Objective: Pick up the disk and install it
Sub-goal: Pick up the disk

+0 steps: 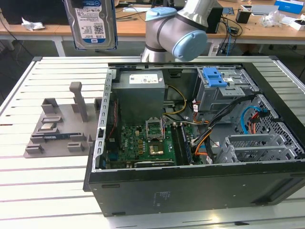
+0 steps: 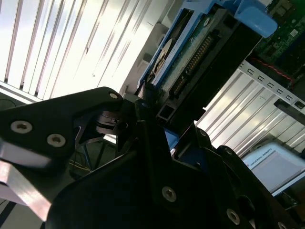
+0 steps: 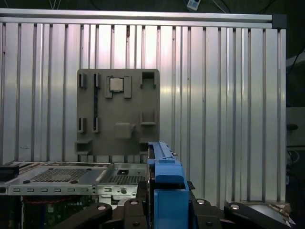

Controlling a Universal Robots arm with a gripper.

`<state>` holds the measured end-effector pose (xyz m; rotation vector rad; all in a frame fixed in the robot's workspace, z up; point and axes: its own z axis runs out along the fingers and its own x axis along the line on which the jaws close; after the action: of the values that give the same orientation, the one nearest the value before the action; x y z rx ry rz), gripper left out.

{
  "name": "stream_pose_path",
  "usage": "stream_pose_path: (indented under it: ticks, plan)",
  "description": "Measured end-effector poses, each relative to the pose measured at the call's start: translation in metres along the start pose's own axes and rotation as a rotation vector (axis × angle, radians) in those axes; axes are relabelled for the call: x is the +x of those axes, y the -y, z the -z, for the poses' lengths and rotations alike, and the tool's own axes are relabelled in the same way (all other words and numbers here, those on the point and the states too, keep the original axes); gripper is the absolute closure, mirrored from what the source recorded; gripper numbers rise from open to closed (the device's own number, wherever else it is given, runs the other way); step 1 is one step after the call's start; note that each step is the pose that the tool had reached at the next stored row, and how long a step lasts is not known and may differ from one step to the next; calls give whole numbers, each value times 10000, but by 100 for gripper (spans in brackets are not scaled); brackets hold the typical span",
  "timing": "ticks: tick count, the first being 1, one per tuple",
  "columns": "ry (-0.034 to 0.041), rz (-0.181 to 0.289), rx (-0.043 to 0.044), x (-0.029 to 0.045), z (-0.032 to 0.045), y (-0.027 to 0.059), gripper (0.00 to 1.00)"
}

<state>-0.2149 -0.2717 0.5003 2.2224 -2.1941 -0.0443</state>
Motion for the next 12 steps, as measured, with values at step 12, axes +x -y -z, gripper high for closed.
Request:
stream_pose_path:
  ticks: [12]
  plan:
    - [0, -1, -12, 4, 11, 346, 63]
